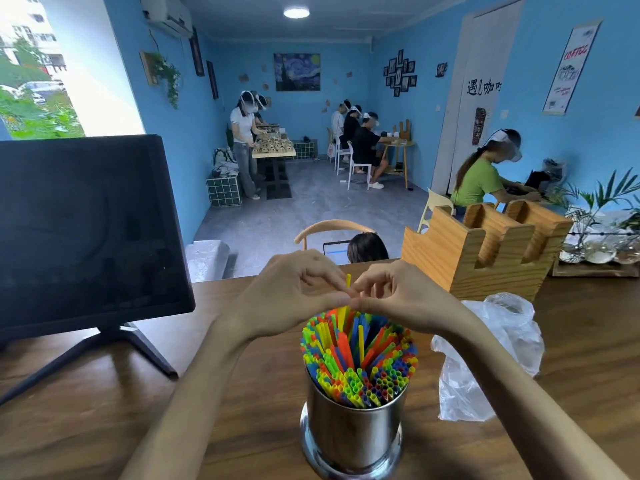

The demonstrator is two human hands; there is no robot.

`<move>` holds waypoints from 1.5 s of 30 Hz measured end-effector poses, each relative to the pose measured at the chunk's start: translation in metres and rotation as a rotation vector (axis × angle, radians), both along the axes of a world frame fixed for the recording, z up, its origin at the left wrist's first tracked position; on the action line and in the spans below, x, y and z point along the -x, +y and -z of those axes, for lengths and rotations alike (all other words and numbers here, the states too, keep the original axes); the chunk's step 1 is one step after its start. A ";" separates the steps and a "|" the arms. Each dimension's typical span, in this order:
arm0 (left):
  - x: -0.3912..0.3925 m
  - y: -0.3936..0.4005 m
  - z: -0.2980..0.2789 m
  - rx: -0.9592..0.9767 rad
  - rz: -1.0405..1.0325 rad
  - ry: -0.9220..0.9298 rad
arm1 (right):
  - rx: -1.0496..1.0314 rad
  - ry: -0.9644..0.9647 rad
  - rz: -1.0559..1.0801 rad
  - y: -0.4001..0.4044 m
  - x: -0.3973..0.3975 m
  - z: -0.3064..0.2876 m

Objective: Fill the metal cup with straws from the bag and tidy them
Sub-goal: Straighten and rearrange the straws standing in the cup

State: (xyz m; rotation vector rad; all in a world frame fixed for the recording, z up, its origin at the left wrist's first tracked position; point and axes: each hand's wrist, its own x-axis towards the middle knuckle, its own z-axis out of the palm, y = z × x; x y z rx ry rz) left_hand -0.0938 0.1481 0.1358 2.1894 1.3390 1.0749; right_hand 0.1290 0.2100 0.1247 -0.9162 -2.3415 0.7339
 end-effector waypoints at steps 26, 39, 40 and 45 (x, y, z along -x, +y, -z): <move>-0.006 0.013 0.016 0.020 -0.149 0.313 | 0.000 -0.116 0.011 0.008 -0.007 -0.005; -0.031 0.013 -0.012 0.034 0.017 0.562 | 0.089 -0.018 0.058 0.006 -0.007 0.001; -0.030 0.014 -0.012 0.034 0.023 0.555 | 0.100 -0.013 0.063 0.006 -0.008 0.001; -0.026 0.014 -0.012 0.064 0.080 0.551 | 0.128 -0.024 0.066 0.008 -0.011 0.003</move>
